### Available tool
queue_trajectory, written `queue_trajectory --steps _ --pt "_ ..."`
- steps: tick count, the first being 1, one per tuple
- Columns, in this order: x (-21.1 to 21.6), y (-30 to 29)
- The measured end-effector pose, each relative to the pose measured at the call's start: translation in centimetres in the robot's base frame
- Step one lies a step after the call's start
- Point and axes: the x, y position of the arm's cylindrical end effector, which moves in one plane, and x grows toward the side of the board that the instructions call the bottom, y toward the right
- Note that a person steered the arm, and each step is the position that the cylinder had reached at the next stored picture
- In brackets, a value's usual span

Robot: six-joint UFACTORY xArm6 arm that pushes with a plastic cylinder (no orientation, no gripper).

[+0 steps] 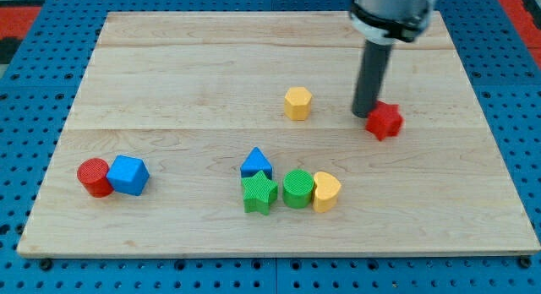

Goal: Slide the red star towards the right corner

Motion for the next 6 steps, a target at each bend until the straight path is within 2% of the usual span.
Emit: queue_trajectory --steps 1,2,3,4,5,6 --pt "1.7 1.0" --pt "8.2 1.0" --pt "8.4 0.6" --pt "5.3 -3.3" --pt "-1.9 -0.4" --pt "-2.3 2.5"
